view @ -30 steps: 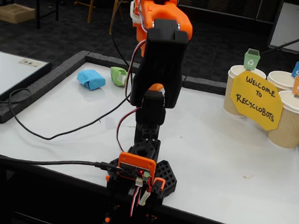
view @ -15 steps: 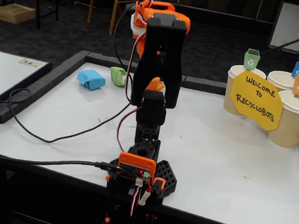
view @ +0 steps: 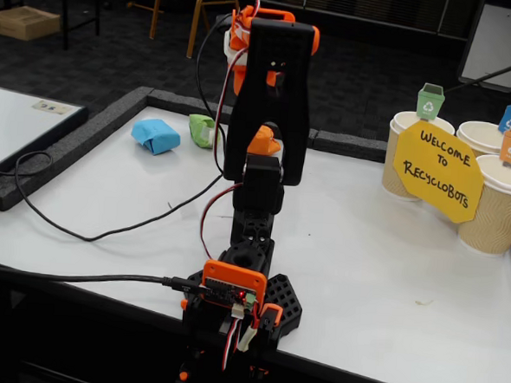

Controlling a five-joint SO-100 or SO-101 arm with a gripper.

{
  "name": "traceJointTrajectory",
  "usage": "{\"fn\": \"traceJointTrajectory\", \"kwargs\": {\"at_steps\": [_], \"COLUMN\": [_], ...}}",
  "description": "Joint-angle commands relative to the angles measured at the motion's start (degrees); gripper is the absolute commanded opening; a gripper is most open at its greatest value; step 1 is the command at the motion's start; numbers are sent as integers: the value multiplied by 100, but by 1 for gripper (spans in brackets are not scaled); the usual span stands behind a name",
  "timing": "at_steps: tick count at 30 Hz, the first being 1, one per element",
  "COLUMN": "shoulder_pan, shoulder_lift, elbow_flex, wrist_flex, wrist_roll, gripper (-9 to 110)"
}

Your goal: Sort rubbish by color.

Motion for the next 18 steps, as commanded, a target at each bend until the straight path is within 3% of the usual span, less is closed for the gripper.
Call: {"fn": "traceJointTrajectory", "kwargs": {"at_steps": [1, 12, 18], "shoulder_pan": [290, 545, 457], "shoulder_lift": [176, 53, 53], "elbow_flex": [-888, -782, -396], "wrist_flex": [-158, -360, -448], "wrist_roll": [44, 53, 44], "gripper": [6, 5, 15]}}
